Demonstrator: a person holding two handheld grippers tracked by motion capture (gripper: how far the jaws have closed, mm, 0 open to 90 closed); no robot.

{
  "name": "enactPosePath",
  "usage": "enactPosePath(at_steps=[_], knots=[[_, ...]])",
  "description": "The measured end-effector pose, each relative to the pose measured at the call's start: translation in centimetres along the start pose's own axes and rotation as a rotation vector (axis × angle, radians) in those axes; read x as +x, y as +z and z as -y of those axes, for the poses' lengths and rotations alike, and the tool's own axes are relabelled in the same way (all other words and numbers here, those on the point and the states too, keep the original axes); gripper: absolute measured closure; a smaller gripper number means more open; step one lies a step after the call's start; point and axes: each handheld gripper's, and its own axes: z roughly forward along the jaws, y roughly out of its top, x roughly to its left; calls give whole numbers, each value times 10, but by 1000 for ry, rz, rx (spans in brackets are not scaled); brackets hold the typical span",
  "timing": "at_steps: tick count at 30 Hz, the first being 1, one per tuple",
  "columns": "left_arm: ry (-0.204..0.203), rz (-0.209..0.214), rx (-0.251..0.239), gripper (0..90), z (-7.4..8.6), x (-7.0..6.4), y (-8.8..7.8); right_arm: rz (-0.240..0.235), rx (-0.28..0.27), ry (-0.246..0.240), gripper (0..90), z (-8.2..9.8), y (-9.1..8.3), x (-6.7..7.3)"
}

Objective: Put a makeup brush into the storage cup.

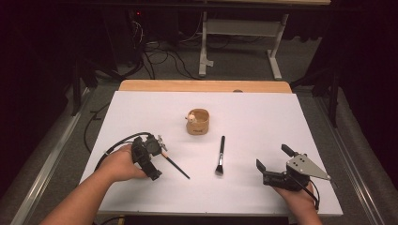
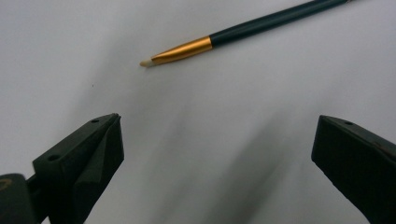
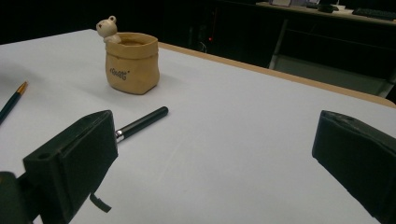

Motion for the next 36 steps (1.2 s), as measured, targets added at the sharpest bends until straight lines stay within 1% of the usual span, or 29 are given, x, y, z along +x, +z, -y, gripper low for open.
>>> enactPosePath(at_steps=[1, 2, 3, 7, 10, 12, 16, 18, 21, 24, 25, 26, 27, 29, 31, 33, 36], knots=[[2, 11, 2, 29, -1, 1, -1, 0, 0, 0, 16, 0, 0, 0], [4, 12, 2, 29, -2, 3, -2, -6, -6, -1, 16, 0, 0, 0], [10, 12, 3, 29, -4, 5, -4, -5, -4, 2, 16, 0, 0, -1], [10, 9, -9, 30, -9, 11, -12, -5, -4, 2, 16, 0, 0, 0], [29, 1, -13, 30, -14, 13, -17, -5, -4, 5, 16, 0, 0, 0], [54, -16, 4, 30, -19, 13, -20, -5, -4, 3, 16, 0, 0, 0], [86, -17, 17, 30, -26, 13, -23, -8, -6, -1, 16, 0, 1, -1], [95, -16, 27, 34, -28, 15, -23, -6, -5, 2, 16, 0, 0, 0], [105, 4, 25, 34, -30, 18, -19, -5, -5, 4, 16, 0, 0, -1], [135, 3, 22, 34, -30, 19, -13, -2, -1, 9, 16, 1, 0, -1], [142, -1, 15, 35, -31, 19, -12, -3, -2, 9, 16, 0, 0, -1], [153, -14, 2, 34, -31, 19, -11, -2, -2, 8, 16, 0, 0, -1], [162, -21, -16, 34, -32, 18, -10, -2, -3, 7, 16, 0, 0, -1], [182, -25, -43, 39, -33, 16, -10, -1, -5, 8, 16, 0, -1, -2], [208, -25, -52, 50, -34, 13, -8, -1, -10, 6, 16, 0, 0, -2], [222, -16, -56, 52, -35, 13, -6, 0, -9, 10, 16, 0, 0, -2], [228, -5, -55, 67, -35, 14, -5, 1, -7, 3, 16, 0, -1, -1]])
